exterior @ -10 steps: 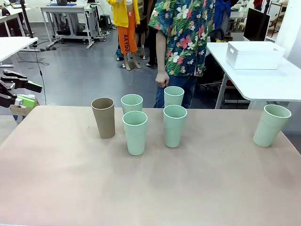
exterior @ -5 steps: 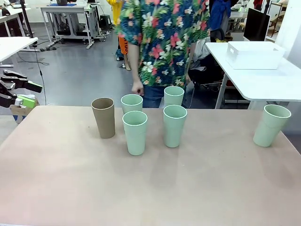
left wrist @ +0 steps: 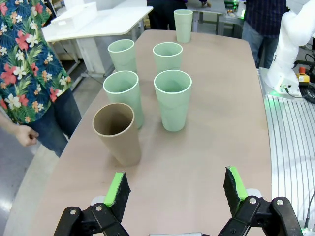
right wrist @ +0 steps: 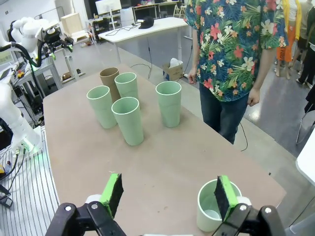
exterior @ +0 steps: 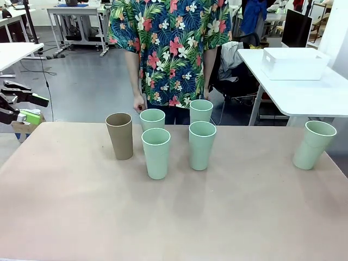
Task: Stack the cups and store them in the basket.
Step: Pick up two Reusable plastic cups , one in each hand.
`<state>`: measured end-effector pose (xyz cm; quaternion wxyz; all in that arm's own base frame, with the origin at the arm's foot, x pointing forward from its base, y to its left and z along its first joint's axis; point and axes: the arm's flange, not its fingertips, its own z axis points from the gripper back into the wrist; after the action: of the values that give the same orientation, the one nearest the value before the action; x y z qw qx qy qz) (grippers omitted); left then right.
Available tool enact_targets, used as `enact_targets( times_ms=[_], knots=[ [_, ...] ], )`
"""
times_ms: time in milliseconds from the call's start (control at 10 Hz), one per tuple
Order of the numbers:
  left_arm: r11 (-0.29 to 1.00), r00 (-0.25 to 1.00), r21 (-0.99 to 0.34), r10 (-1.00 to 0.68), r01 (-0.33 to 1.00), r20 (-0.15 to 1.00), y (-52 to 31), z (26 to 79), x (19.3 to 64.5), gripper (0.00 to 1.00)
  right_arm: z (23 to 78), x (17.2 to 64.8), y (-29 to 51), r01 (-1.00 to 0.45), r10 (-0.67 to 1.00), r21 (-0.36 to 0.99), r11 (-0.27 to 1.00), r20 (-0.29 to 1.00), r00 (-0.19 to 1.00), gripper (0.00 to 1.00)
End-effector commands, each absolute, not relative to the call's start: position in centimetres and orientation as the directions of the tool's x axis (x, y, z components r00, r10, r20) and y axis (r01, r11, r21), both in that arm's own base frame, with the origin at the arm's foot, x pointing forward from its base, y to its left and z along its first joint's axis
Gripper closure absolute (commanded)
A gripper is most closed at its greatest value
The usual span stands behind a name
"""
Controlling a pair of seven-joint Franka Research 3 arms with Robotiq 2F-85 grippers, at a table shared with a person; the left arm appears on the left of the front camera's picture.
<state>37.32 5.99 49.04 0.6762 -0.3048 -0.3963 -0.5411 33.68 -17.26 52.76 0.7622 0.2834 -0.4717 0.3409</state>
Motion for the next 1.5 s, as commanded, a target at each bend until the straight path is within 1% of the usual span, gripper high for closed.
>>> enact_targets(
  times_ms=[0,1400],
  knots=[
    [0.222,0.096,0.015,-0.48,0.975,0.872,6.28,49.32,37.34,0.0,52.9,33.98,-17.36,-0.794,0.247,0.087,0.601,0.925,0.289,0.0],
    [0.222,0.096,0.015,-0.48,0.975,0.872,6.28,49.32,37.34,0.0,52.9,33.98,-17.36,-0.794,0.247,0.087,0.601,0.925,0.289,0.0]
  ],
)
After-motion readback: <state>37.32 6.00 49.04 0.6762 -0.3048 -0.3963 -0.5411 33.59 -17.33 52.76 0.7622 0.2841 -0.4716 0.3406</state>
